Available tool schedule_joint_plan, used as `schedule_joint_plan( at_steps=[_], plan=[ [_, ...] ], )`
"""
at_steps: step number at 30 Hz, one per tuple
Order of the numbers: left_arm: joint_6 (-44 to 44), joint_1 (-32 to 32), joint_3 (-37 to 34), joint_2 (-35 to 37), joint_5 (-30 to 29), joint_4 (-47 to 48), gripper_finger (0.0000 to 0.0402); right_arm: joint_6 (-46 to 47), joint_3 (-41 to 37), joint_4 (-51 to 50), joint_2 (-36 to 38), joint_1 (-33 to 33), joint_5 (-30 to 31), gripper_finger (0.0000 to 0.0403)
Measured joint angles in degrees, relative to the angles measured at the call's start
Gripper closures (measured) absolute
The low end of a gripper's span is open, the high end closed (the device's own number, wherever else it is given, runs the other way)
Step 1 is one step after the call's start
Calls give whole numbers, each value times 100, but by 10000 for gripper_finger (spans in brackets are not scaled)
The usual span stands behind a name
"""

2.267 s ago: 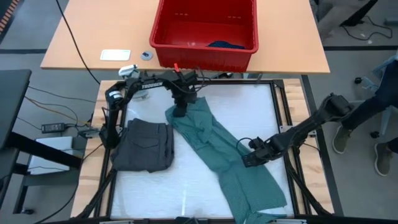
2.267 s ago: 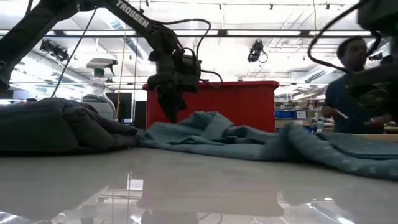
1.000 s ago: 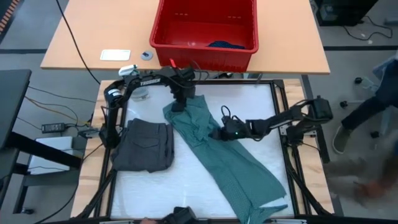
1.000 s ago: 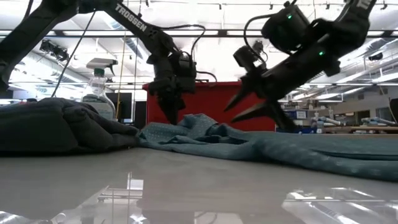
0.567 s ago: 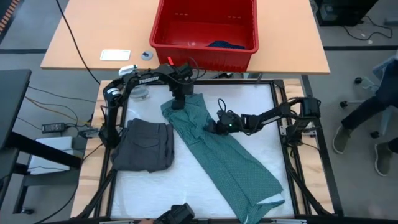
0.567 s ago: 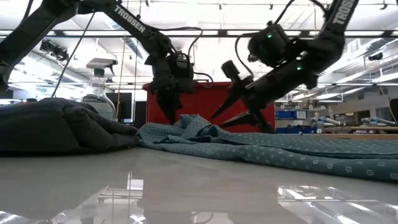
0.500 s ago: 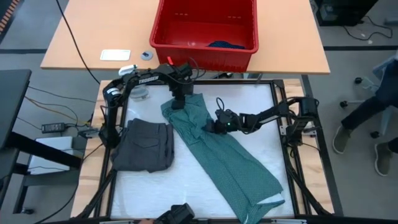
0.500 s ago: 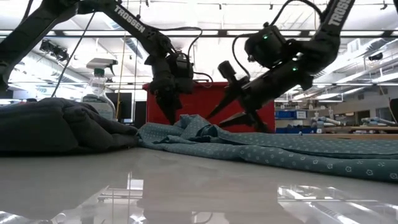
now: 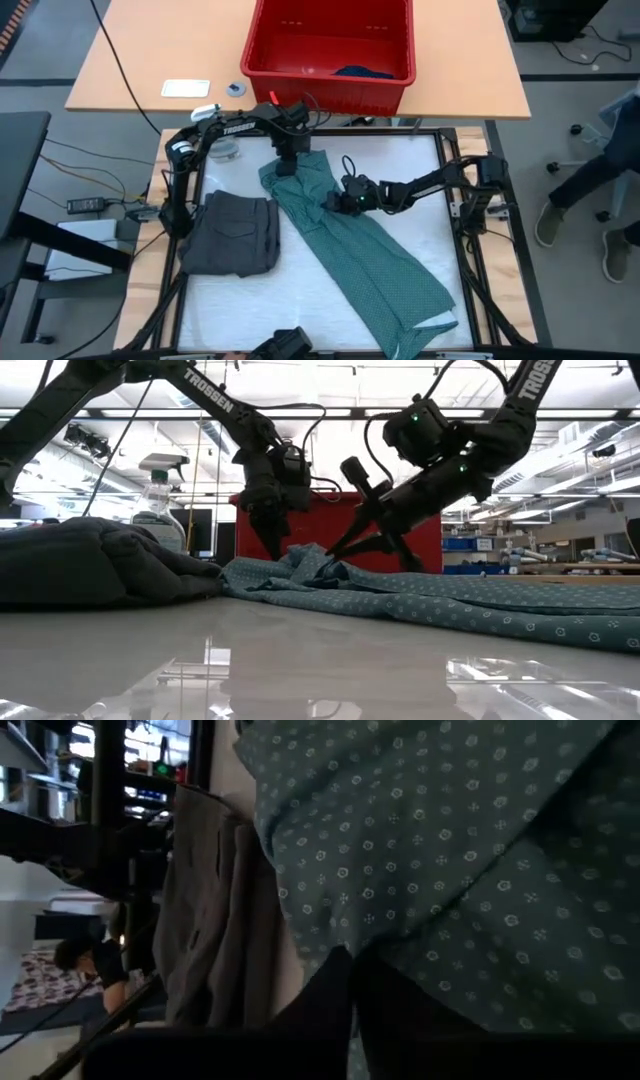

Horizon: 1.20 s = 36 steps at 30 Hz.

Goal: Fold Laundry from Bin
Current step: Fold the green polo shirt on the table

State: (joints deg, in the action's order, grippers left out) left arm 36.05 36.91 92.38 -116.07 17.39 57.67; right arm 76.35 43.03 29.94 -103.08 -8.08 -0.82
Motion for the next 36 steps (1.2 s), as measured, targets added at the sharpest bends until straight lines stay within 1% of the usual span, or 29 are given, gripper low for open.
schedule_joint_plan(
  at_steps=[2, 6, 8, 12, 18, 21, 24, 27, 32, 36],
  plan=[
    [6, 0, 0, 0, -56, -1, 313, -97, 0, -177, 134, -11, -41, 395],
    [20, 0, 0, -2, -98, 0, 313, -185, -2, -524, 408, -64, -241, 382],
    [49, 0, 0, -2, -98, 2, 313, -242, -2, -555, 547, -142, -475, 382],
    [122, 0, 0, -2, -98, 8, 315, -292, -2, -701, 783, -378, -1081, 396],
    [212, 0, 0, -2, -96, 7, 323, -271, -2, -1511, 1179, -797, -1899, 394],
    [213, -17, 0, -2, -95, 80, 324, -421, -2, -1952, 1342, -983, -2228, 395],
    [210, -76, 0, -4, -94, 283, 324, -590, 0, -2368, 1471, -1096, -2398, 395],
    [209, -193, 0, -4, -80, 487, 324, -793, 0, -2677, 1413, -1136, -2537, 395],
    [-56, -313, 0, 55, -30, 393, 324, -1004, 33, -2430, 1084, -911, -2619, 395],
    [-223, -273, 2, 315, 33, 255, 324, -1155, 361, -2405, 814, -737, -2418, 394]
  ],
)
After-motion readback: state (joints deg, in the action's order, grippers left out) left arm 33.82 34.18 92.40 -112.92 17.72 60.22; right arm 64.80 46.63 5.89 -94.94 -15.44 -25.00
